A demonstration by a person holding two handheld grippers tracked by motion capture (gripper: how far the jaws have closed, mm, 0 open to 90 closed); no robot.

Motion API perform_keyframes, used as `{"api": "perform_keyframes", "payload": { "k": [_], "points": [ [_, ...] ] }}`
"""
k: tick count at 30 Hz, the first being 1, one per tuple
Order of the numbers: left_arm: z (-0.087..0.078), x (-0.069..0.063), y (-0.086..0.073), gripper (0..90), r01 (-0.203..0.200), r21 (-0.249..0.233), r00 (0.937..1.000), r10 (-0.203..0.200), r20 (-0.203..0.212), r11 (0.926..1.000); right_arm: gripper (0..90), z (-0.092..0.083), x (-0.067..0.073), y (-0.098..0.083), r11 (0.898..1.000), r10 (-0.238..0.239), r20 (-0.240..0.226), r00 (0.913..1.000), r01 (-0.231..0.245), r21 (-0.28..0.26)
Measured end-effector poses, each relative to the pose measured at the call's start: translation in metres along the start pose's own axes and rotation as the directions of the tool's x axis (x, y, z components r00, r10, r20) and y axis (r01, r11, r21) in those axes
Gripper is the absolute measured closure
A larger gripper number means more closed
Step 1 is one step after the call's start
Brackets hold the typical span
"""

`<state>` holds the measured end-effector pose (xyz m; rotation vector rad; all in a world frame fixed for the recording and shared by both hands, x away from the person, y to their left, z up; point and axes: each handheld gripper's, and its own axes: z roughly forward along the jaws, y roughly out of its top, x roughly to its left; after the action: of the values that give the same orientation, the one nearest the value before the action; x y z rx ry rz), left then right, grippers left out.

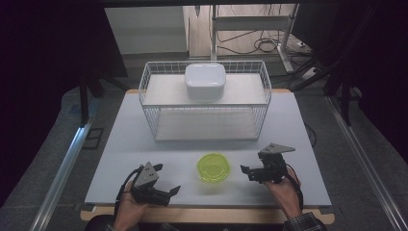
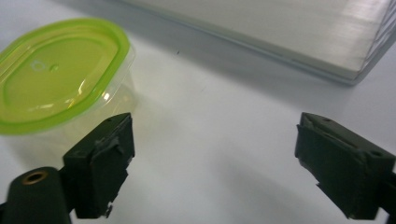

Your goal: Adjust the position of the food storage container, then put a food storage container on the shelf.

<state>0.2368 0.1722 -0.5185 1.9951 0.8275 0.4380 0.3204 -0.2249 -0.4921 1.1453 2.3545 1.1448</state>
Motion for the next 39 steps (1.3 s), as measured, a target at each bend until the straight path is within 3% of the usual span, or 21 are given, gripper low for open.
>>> {"api": "perform_keyframes", "payload": {
  "k": [4,14,33,39],
  "points": [
    [0.001,-0.001,0.0,2.5,-0.007,0.004,1.0,0.007,-0.001,1.0,6.4,0.0,0.003,-0.002,1.0,-0.006,-0.027,0.9996,0.006,0.015],
    [0.001,0.0,0.0,2.5,-0.009,0.005,1.0,0.009,0.001,1.0,0.3,0.001,0.007,0.0,1.0,-0.008,-0.04,0.9992,0.007,-0.003],
    [0.003,-0.002,0.0,2.5,-0.02,0.016,0.9998,0.02,0.004,0.9997,1.5,-0.001,0.019,0.011,1.0,0.004,-0.082,0.9966,-0.005,-0.004],
    [0.003,-0.002,0.0,2.6,-0.023,0.018,0.9997,0.023,0.002,0.9996,11.1,-0.004,0.027,0.018,1.0,-0.003,-0.098,0.9952,0.003,-0.002]
  ]
}}
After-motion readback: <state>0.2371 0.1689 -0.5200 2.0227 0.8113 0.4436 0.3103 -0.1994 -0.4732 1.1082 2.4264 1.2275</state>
